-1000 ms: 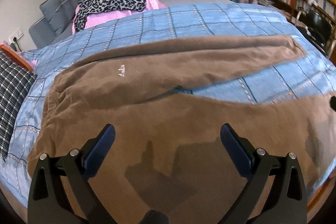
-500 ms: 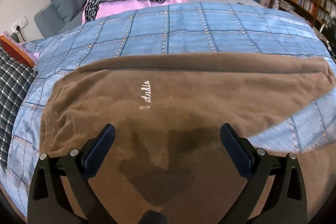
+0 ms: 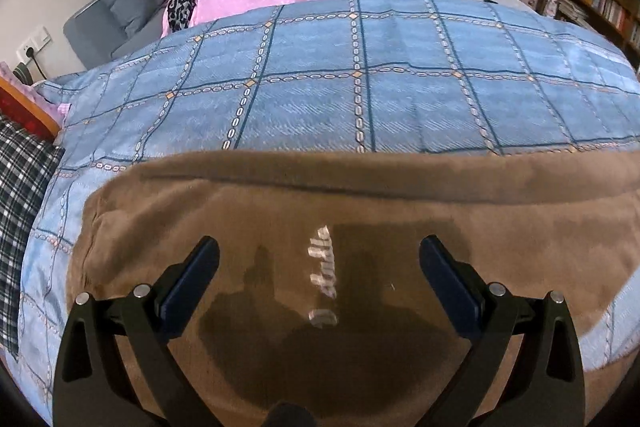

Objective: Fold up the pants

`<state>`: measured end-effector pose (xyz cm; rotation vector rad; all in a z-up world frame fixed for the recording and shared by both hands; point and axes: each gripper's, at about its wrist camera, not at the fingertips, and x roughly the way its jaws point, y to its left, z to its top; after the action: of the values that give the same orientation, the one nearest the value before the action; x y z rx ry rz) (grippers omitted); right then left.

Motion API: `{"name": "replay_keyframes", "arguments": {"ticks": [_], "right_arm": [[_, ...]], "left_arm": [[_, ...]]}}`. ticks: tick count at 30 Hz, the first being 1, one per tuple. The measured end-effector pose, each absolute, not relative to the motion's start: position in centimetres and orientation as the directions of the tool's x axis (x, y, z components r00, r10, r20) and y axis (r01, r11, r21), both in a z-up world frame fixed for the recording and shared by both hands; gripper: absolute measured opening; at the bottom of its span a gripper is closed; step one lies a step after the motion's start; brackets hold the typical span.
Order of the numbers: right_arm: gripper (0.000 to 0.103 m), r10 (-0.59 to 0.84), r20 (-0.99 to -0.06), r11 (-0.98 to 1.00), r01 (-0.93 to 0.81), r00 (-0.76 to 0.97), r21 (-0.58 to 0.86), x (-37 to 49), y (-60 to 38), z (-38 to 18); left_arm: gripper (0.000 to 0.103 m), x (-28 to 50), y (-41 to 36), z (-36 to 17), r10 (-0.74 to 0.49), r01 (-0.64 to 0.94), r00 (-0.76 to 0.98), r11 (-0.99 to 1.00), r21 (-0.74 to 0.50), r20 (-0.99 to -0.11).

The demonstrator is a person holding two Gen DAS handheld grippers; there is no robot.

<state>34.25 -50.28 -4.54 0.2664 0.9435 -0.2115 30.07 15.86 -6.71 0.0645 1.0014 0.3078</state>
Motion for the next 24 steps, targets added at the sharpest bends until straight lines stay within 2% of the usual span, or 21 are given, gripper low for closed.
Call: {"name": "replay_keyframes", "arguments": {"ticks": [4,5,6,8,9,10,12,14,15,17,18,23,24], "right_arm": [[0.098,-0.022,-0.839,0.961,0.242,0.544,0.131,36.4,-49.2,-6.2],[0.093,-0.011,-0.845,0.968,0.218,0.535,0.125,37.0,-48.7,-6.8],[0.082,-0.006,-0.849,0.971,0.204,0.528,0.120,37.2,-48.2,-7.1],[0.069,-0.022,-0.856,0.980,0.179,0.517,0.083,37.4,-47.1,-7.5],[0.055,-0.058,-0.847,0.985,0.166,0.528,0.037,37.4,-46.3,-7.4],[0.047,-0.083,-0.839,0.987,0.159,0.538,0.004,37.4,-45.7,-7.2],[0.024,-0.106,-0.817,0.985,0.170,0.567,-0.010,37.5,-45.4,-6.3],[0.015,-0.131,-0.782,0.982,0.189,0.610,-0.018,37.6,-45.5,-4.4],[0.006,-0.154,-0.766,0.979,0.201,0.624,-0.033,37.6,-45.6,-3.7],[0.006,-0.249,-0.724,0.960,0.263,0.643,-0.097,38.1,-46.1,-2.2],[0.006,-0.252,-0.724,0.958,0.271,0.642,-0.093,38.3,-46.4,-2.0],[0.009,-0.152,-0.766,0.971,0.240,0.624,0.003,39.0,-46.9,-3.3],[0.015,-0.152,-0.770,0.968,0.251,0.620,0.011,39.1,-47.2,-3.5]], "left_arm": [[0.101,31.7,16.0,-7.9,0.290,-0.214,0.481,0.954,0.210,-0.827],[0.101,32.1,15.9,-8.2,0.287,-0.207,0.476,0.955,0.211,-0.831],[0.101,32.4,15.9,-8.5,0.285,-0.203,0.471,0.956,0.212,-0.835],[0.101,33.1,15.8,-9.0,0.291,-0.205,0.459,0.954,0.219,-0.839],[0.101,33.4,15.9,-9.2,0.292,-0.205,0.457,0.954,0.220,-0.840],[0.101,33.8,15.9,-9.4,0.292,-0.206,0.456,0.954,0.220,-0.841],[0.101,34.6,15.9,-9.7,0.293,-0.209,0.453,0.953,0.219,-0.842],[0.101,35.2,15.7,-9.8,0.295,-0.213,0.456,0.952,0.218,-0.840],[0.101,35.6,15.7,-9.8,0.297,-0.217,0.458,0.951,0.219,-0.838],[0.101,36.2,15.5,-9.9,0.300,-0.220,0.460,0.950,0.220,-0.836],[0.101,36.7,15.4,-10.1,0.299,-0.218,0.461,0.951,0.220,-0.835],[0.101,38.1,15.4,-10.9,0.298,-0.231,0.449,0.949,0.213,-0.842],[0.101,38.2,15.7,-11.0,0.291,-0.239,0.443,0.950,0.201,-0.848]]}}
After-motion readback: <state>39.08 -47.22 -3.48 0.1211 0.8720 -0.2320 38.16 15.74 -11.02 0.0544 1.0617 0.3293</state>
